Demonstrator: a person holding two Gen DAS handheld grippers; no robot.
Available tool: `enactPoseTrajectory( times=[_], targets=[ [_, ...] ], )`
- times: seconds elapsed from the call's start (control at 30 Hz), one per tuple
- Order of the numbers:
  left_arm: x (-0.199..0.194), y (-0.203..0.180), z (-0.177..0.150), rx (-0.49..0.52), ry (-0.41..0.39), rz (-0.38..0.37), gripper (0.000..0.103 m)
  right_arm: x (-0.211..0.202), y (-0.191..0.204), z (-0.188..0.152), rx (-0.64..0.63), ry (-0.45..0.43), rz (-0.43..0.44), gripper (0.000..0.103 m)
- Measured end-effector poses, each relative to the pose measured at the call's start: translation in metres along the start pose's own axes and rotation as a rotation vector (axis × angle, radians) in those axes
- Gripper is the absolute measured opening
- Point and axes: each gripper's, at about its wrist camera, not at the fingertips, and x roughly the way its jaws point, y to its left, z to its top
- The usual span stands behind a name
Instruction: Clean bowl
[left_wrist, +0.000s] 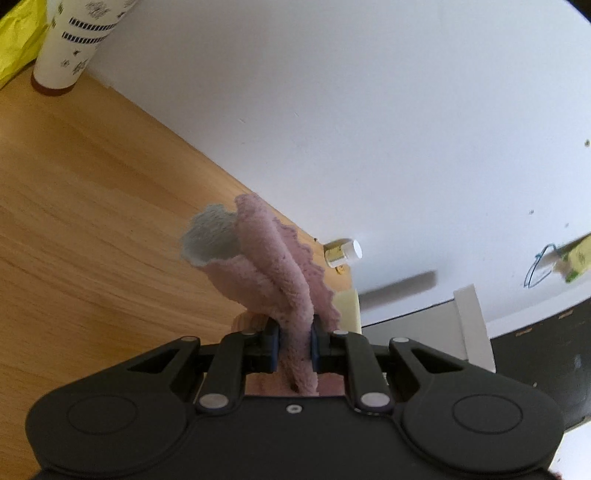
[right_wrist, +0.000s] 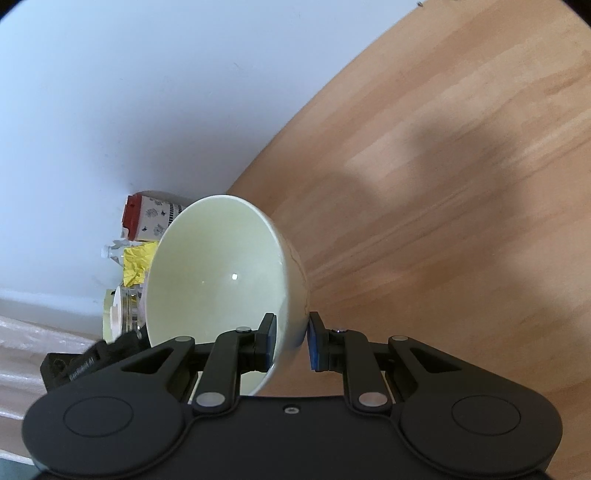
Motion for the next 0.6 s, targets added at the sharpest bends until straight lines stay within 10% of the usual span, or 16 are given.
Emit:
enactPoseTrajectory(
  times=[0.6],
  targets=[
    [0.007, 0.026, 0.005, -0.159, 0.004, -0.029, 0.014, 0.009, -0.002, -0.014, -0.031, 0.023, -0.030, 0.020]
  ],
)
